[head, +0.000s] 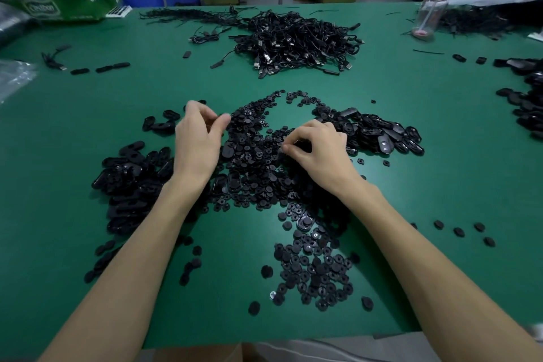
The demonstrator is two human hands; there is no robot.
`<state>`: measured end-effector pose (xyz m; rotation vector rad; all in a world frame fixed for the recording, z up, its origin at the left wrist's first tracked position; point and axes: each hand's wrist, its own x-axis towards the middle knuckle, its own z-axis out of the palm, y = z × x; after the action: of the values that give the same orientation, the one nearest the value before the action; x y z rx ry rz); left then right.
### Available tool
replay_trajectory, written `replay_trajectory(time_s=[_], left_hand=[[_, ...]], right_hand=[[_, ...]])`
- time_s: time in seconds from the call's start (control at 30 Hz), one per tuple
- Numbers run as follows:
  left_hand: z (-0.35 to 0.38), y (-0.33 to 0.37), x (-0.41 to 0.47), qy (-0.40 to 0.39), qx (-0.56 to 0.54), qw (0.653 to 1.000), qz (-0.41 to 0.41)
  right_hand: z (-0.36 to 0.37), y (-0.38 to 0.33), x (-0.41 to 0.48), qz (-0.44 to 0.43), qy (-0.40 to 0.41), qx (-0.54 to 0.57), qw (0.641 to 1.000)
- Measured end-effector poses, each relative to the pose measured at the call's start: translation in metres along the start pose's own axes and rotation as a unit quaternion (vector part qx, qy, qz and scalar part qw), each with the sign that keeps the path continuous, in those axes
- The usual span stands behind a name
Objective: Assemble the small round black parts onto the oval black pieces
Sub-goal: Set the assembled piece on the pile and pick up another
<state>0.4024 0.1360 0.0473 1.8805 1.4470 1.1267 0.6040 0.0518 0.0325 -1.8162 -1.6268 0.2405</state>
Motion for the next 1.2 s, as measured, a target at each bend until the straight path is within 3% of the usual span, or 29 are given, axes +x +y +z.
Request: replay_trajectory(time_s=[0.1,0.2,0.3,0.5,0.7,0.97,1.2], left_hand=[[0.005,0.012,-0.007,-0.062,-0.272,0.958,-0.07],[0.016,0.016,-0.015,-0.135,-0.337,0.927,-0.098],[0.022,0.018,-0.019,-0.153,-0.361,0.912,-0.119],[0.021,0.014,-0.017,-0.113,-0.279,0.95,-0.081],[0.004,-0.002,0.003,0.009,-0.13,0.991,-0.04],[0.001,-0.015,0.009,0.035,0.004,0.999,-0.034],[-0.002,-0.009,0.003,0.048,-0.018,0.999,0.008]], right_hand=[[0.0,0.0,0.001,0.0,0.015,-0.002,1.0],[-0.001,0.002,0.002,-0.004,0.01,-0.023,1.0],[0.0,0.002,0.002,-0.004,-0.007,-0.055,0.998],[0.001,0.003,0.004,-0.002,-0.003,-0.061,0.998],[0.001,0.003,0.003,-0.001,-0.002,-0.052,0.999],[0.0,0.001,0.001,0.0,-0.007,-0.05,0.999],[0.0,-0.001,0.001,-0.004,-0.004,-0.045,0.999]])
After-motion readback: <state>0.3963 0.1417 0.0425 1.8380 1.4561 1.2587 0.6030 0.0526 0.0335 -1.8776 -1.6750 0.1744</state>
